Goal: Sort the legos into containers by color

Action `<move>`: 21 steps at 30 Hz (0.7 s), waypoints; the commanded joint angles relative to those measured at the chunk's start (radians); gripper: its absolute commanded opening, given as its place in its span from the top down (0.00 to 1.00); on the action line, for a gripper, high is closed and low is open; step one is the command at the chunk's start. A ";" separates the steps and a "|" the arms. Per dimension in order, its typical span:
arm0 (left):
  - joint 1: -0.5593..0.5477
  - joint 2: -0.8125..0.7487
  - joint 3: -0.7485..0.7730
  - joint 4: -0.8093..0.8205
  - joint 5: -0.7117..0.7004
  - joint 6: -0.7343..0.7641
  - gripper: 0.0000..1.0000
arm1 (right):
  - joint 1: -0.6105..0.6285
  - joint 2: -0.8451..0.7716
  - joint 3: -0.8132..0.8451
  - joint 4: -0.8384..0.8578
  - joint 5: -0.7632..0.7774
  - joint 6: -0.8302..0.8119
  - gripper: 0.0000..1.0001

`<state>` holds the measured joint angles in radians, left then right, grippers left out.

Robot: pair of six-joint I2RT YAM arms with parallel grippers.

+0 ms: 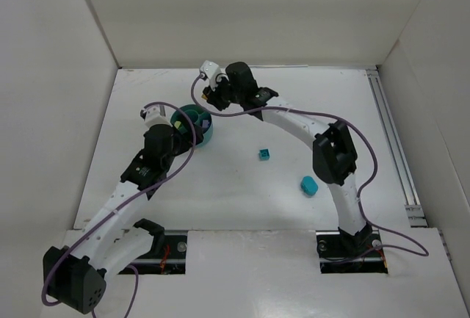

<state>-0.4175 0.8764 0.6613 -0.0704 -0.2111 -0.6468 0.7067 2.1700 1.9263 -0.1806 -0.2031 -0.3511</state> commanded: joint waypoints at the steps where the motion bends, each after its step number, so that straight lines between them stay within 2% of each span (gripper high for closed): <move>1: 0.002 -0.020 -0.011 0.017 -0.024 -0.019 0.00 | 0.010 0.037 0.062 0.040 -0.062 -0.034 0.65; 10: 0.002 -0.020 -0.011 0.017 -0.024 -0.019 0.00 | 0.051 0.161 0.263 -0.011 -0.041 0.006 0.62; 21: 0.002 -0.020 -0.020 0.017 -0.043 -0.019 0.00 | 0.051 0.198 0.280 -0.020 -0.054 0.047 0.55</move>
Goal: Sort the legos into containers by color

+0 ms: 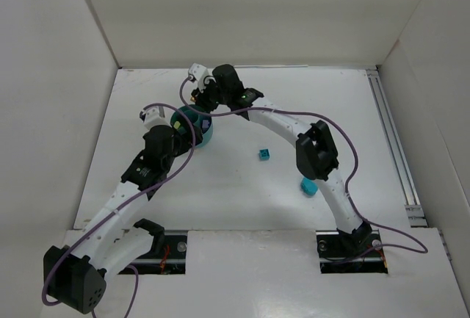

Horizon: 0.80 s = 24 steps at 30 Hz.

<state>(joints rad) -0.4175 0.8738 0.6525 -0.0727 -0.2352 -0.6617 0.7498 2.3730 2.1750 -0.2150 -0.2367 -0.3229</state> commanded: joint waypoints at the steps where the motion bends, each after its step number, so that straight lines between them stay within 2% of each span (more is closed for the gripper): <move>1: 0.002 -0.018 -0.011 0.019 -0.019 -0.004 0.00 | 0.017 -0.005 0.031 0.014 -0.030 0.019 0.55; 10: 0.002 -0.027 -0.011 0.019 -0.019 -0.004 0.00 | 0.017 -0.014 0.012 0.014 -0.072 0.019 0.50; 18: 0.002 -0.027 -0.011 0.019 -0.019 -0.004 0.00 | 0.017 -0.044 -0.017 0.023 -0.081 0.010 0.50; 23: 0.002 -0.027 -0.011 0.019 0.017 0.007 0.00 | 0.005 -0.139 -0.113 0.023 -0.001 -0.010 0.40; 24: 0.002 -0.027 -0.011 0.028 0.026 0.007 0.00 | -0.013 -0.188 -0.139 0.023 0.013 -0.010 0.31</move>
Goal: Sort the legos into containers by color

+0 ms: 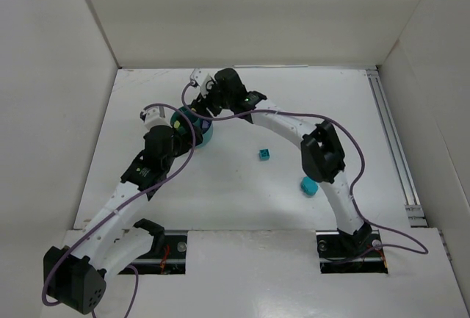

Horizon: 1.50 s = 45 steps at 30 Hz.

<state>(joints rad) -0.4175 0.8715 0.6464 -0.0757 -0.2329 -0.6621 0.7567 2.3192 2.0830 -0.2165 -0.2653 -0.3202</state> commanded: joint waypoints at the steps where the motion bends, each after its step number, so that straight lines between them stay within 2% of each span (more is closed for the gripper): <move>1: 0.002 -0.034 -0.005 0.042 0.053 0.019 0.00 | -0.031 -0.162 -0.078 0.025 0.078 -0.013 0.23; 3: 0.002 -0.034 -0.005 0.056 0.082 0.031 0.00 | -0.068 -0.258 -0.189 0.049 0.122 0.006 0.00; 6: 0.002 -0.034 0.005 0.065 0.132 0.042 0.00 | -0.123 -0.368 -0.360 0.058 0.248 0.016 0.00; 9: -0.010 0.007 0.015 0.077 0.199 0.061 0.00 | -0.180 -0.542 -0.513 0.078 0.336 0.029 0.00; 10: -0.038 0.023 0.015 0.086 0.199 0.061 0.00 | -0.194 -0.639 -0.622 0.088 0.351 0.038 0.00; 12: -0.075 0.058 0.027 0.099 0.210 0.046 0.00 | -0.221 -0.737 -0.728 0.088 0.430 0.069 0.00; 13: -0.093 0.108 0.045 0.111 0.210 0.036 0.00 | -0.250 -0.789 -0.838 0.088 0.455 0.079 0.00; 15: -0.159 0.167 0.070 0.111 0.201 0.016 0.00 | -0.281 -0.949 -0.941 0.065 0.544 0.125 0.00; 18: -0.277 0.332 0.166 0.091 0.129 0.004 0.00 | -0.368 -1.138 -1.105 -0.064 0.658 0.187 0.00; 21: -0.367 0.432 0.234 0.080 0.103 0.004 0.01 | -0.425 -1.272 -1.156 -0.141 0.701 0.199 0.00; 25: -0.409 0.567 0.321 0.054 0.103 0.013 0.05 | -0.517 -1.377 -1.218 -0.224 0.733 0.208 0.00; 28: -0.458 0.667 0.386 0.054 0.093 0.022 0.11 | -0.582 -1.413 -1.265 -0.242 0.700 0.198 0.00; 31: -0.483 0.771 0.488 -0.018 0.043 0.013 0.14 | -0.637 -1.425 -1.285 -0.254 0.634 0.158 0.00; 35: -0.503 0.866 0.593 -0.084 -0.005 0.004 0.14 | -0.666 -1.425 -1.285 -0.274 0.583 0.145 0.00; 42: -0.512 1.023 0.729 -0.162 -0.029 -0.005 0.15 | -0.675 -1.459 -1.285 -0.285 0.604 0.125 0.00; 45: -0.512 1.063 0.762 -0.188 -0.040 -0.018 0.20 | -0.675 -1.468 -1.295 -0.285 0.615 0.116 0.00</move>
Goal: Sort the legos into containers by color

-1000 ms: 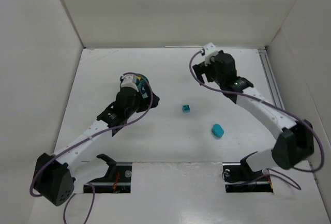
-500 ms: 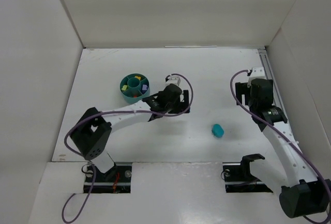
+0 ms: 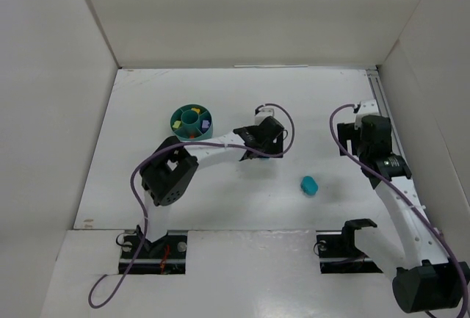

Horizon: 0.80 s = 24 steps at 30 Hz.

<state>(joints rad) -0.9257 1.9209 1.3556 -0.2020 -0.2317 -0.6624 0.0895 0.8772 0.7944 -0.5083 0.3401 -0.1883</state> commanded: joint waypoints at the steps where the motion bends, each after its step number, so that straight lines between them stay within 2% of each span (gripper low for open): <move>1: -0.004 0.023 0.053 -0.071 -0.050 -0.026 0.22 | -0.008 -0.026 -0.006 0.007 0.010 -0.016 0.00; 6: -0.013 0.076 0.077 -0.083 -0.070 -0.036 0.24 | -0.017 -0.026 -0.024 0.017 0.010 -0.026 0.00; 13: -0.013 0.116 0.106 -0.096 -0.070 -0.055 0.41 | -0.017 -0.017 -0.024 0.036 -0.030 -0.037 0.00; 14: -0.013 0.128 0.115 -0.096 -0.070 -0.066 0.41 | -0.017 -0.017 -0.024 0.045 -0.030 -0.037 0.00; 19: -0.013 0.148 0.137 -0.106 -0.090 -0.066 0.53 | -0.017 -0.017 -0.034 0.045 -0.041 -0.037 0.00; 24: -0.013 0.158 0.151 -0.126 -0.100 -0.066 0.72 | -0.017 -0.027 -0.034 0.045 -0.041 -0.046 0.00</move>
<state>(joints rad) -0.9348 2.0743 1.4765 -0.2855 -0.3103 -0.7197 0.0776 0.8650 0.7670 -0.5072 0.3069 -0.2222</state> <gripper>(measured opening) 0.322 0.995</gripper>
